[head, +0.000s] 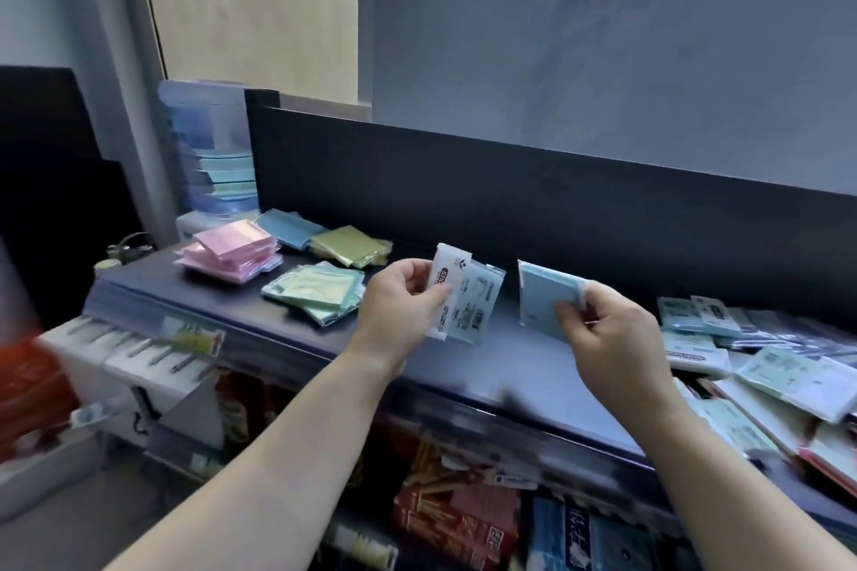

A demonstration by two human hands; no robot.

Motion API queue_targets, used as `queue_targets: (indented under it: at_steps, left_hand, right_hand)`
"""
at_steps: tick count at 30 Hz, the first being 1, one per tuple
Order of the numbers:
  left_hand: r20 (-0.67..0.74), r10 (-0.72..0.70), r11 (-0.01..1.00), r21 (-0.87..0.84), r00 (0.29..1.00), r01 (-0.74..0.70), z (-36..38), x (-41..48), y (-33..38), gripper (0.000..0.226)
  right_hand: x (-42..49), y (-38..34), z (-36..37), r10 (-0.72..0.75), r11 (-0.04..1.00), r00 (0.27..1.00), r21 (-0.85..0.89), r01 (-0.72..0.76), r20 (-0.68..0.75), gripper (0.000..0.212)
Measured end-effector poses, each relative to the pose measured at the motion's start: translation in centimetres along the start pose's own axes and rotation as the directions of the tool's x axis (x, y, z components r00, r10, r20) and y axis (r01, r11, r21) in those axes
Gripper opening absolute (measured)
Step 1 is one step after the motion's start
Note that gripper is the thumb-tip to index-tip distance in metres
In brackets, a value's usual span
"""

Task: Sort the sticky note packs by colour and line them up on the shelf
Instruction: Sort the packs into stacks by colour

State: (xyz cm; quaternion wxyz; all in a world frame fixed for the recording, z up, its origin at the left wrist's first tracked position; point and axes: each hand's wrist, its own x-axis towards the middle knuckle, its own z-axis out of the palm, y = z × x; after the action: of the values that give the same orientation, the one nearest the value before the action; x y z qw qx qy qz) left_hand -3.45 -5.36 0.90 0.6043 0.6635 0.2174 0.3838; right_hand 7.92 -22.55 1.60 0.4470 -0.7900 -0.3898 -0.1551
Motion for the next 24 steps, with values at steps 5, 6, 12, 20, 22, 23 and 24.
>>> queue_targets:
  at_steps: [5,6,12,20,22,23,24]
  left_hand:
    - [-0.035,-0.001,0.995,-0.097,0.999,-0.003,-6.4,2.3,-0.8,0.01]
    - [-0.051,-0.004,0.993,-0.114,0.999,-0.002,-7.9,2.8,-0.9,0.01]
    - [-0.145,0.0,0.987,-0.159,0.989,-0.023,-16.7,6.4,-1.6,0.01]
    - [-0.281,0.113,0.99,-0.05,0.953,-0.132,-26.8,12.9,-2.1,0.012]
    - [-0.306,0.126,0.989,-0.033,0.944,-0.143,-28.7,14.4,-2.5,0.013]
    - [-0.312,0.13,0.989,-0.024,0.941,-0.145,-29.4,15.0,-2.6,0.012]
    - [-0.311,0.134,0.989,-0.014,0.941,-0.145,-30.1,15.7,-2.7,0.012]
  right_hand:
    - [1.6,-3.7,5.0,0.071,0.992,0.997,0.101,-0.073,0.026,0.043]
    - [1.9,-4.5,6.1,0.087,0.987,0.995,0.132,-0.093,0.047,0.038]
    - [4.5,-8.4,13.6,0.177,0.951,0.977,0.236,-0.202,0.119,0.007]
    - [9.9,-13.1,23.3,0.3,0.867,0.932,0.35,-0.355,0.201,0.001]
    - [11.5,-13.9,25.6,0.324,0.861,0.92,0.335,-0.383,0.22,0.005]
    - [12.2,-14.2,26.8,0.342,0.853,0.911,0.331,-0.404,0.23,0.007]
    - [12.9,-14.4,27.9,0.361,0.84,0.901,0.334,-0.427,0.243,0.008]
